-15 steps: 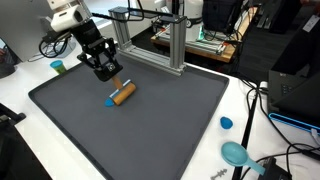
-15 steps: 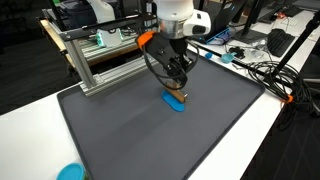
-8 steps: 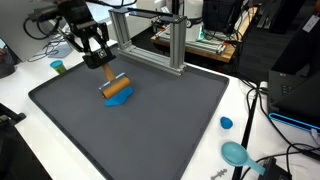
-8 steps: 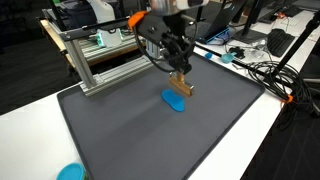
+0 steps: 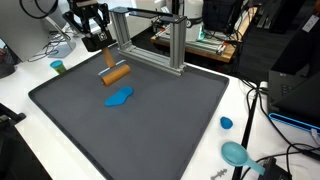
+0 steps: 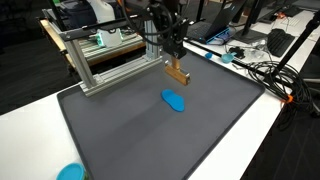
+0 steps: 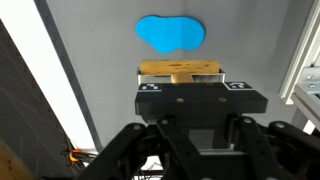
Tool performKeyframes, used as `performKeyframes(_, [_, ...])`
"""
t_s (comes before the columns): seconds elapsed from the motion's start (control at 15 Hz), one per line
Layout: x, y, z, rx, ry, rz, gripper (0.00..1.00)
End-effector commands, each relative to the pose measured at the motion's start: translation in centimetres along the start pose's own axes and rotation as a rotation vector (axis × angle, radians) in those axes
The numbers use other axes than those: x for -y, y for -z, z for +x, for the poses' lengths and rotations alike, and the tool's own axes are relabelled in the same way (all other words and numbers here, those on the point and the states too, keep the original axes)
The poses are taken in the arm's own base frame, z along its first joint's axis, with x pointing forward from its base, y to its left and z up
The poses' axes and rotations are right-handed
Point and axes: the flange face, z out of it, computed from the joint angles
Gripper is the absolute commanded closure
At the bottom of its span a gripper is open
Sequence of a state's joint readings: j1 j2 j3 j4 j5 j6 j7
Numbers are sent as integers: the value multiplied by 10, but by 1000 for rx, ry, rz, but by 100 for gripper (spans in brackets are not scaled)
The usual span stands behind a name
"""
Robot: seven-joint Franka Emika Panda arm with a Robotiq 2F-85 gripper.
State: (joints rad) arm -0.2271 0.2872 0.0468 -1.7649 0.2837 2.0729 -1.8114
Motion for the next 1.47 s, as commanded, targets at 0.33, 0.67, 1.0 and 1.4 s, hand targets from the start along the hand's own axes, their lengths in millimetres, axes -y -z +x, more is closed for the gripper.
performKeyframes(0.33, [5, -36, -10, 15, -110, 11, 78])
performKeyframes(0.67, [11, -40, 12, 85, -231, 2, 78])
performKeyframes(1.0, [6, -49, 18, 100, -255, 26, 53])
performKeyframes(1.4, [6, -69, 15, 68, -361, 20, 78])
